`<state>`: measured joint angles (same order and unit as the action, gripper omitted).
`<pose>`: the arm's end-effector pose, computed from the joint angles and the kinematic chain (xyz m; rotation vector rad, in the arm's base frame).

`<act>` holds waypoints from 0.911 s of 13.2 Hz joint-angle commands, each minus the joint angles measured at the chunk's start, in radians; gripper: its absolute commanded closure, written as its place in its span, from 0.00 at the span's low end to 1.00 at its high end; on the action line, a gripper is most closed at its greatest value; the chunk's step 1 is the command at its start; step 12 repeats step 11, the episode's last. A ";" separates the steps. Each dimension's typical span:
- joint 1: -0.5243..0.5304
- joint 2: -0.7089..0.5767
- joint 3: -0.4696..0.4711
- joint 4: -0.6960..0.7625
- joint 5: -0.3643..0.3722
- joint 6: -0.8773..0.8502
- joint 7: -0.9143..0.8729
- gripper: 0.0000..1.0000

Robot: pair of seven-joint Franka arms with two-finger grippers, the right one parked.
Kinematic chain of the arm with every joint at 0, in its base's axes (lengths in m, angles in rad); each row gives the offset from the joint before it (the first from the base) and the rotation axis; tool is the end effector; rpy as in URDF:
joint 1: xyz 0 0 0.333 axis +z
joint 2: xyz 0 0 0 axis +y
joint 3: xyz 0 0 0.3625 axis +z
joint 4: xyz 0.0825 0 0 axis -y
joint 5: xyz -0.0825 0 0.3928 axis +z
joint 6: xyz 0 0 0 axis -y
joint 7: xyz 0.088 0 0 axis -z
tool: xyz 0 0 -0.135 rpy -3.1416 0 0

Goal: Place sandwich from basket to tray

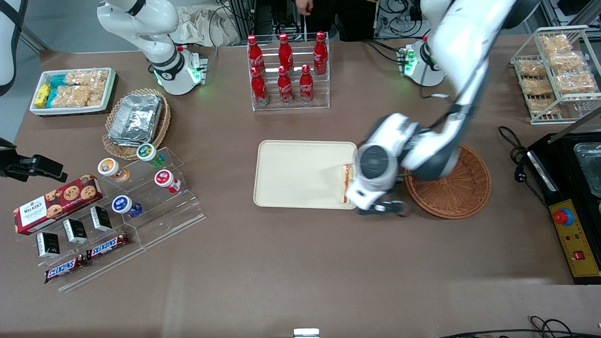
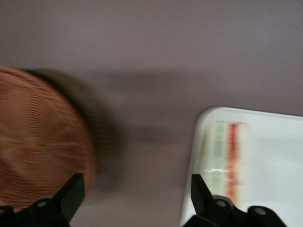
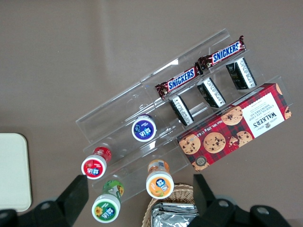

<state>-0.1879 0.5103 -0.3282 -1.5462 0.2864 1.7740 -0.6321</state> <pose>0.6242 -0.2809 0.3588 -2.9047 -0.0596 0.2212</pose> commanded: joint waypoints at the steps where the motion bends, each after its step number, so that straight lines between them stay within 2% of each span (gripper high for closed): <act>1: 0.134 -0.119 -0.014 -0.038 -0.009 -0.041 0.126 0.00; 3: 0.208 -0.162 -0.012 -0.046 -0.019 -0.041 0.228 0.00; 4: 0.226 -0.191 -0.002 -0.052 -0.054 -0.041 0.292 0.00; 7: 0.231 -0.297 0.133 -0.078 -0.192 -0.039 0.472 0.00; 9: 0.225 -0.344 0.187 -0.080 -0.257 -0.041 0.517 0.00; 12: 0.205 -0.368 0.216 -0.063 -0.260 -0.041 0.520 0.00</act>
